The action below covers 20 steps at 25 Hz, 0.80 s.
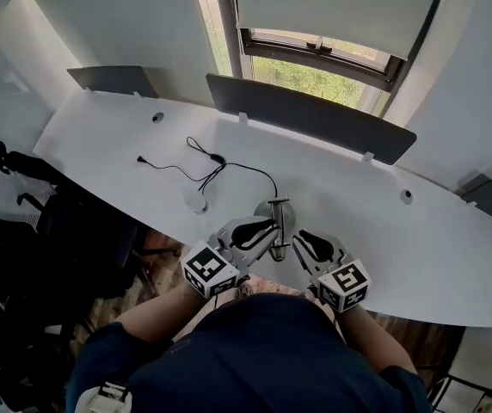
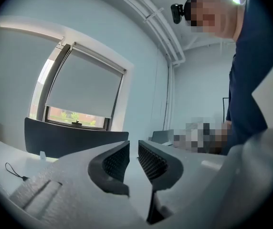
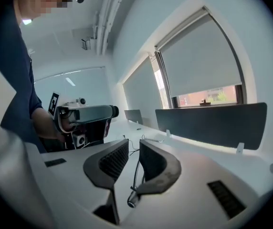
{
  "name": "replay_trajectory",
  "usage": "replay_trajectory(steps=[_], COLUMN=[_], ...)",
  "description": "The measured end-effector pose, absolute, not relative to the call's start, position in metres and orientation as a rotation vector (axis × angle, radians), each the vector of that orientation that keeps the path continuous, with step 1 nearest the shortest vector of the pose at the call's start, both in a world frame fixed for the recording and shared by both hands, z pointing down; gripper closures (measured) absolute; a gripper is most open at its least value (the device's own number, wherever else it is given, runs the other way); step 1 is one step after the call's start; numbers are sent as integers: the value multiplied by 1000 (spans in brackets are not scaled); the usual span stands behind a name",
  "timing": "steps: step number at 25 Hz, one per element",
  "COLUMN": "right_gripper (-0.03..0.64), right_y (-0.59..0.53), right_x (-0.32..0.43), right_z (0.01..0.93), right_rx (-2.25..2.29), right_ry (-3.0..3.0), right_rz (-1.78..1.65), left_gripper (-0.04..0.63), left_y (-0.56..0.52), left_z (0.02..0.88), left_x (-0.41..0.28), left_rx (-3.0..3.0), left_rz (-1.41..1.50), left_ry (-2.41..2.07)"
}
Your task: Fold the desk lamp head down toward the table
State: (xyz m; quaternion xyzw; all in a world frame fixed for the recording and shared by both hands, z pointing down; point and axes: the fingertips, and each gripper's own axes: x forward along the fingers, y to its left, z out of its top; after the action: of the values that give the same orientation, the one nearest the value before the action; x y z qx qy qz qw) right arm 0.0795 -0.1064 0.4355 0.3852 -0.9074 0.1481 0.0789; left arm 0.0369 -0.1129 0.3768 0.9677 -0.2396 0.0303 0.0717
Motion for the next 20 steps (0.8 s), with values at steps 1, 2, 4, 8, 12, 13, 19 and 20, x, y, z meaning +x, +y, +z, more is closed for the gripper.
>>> replay_trajectory(steps=[1,2,4,8,12,13,19,20], right_gripper=[543,552,572,594,606,606,607,607], right_y=[-105,-103,-102,-94,-88,-88,-83,-82], right_x=[80,82,85,82,80,79,75,75], right_z=[431,425,417,414,418,419,420,420], right_rx=[1168,1188,1232,1239,1226,1218,1169,1167], right_ry=[-2728,-2738,-2752,-2765,-2772,-2775,-2790,-2791], right_rz=[422,404,375,302,271,264,261,263], left_gripper=[535,543,555,583,589,589,589,589], left_y=[-106,-100,-90,-80,-72,-70,-63,-63], left_z=[372,369,367,369,373,375,378,378], left_x=[40,43,47,52,57,58,65,65], left_rx=[2907,2908,2909,2900,2924,2938,2939,2937], left_rz=[79,69,55,24,39,50,47,43], left_ry=[-712,-706,-701,-723,-719,-712,-691,-693])
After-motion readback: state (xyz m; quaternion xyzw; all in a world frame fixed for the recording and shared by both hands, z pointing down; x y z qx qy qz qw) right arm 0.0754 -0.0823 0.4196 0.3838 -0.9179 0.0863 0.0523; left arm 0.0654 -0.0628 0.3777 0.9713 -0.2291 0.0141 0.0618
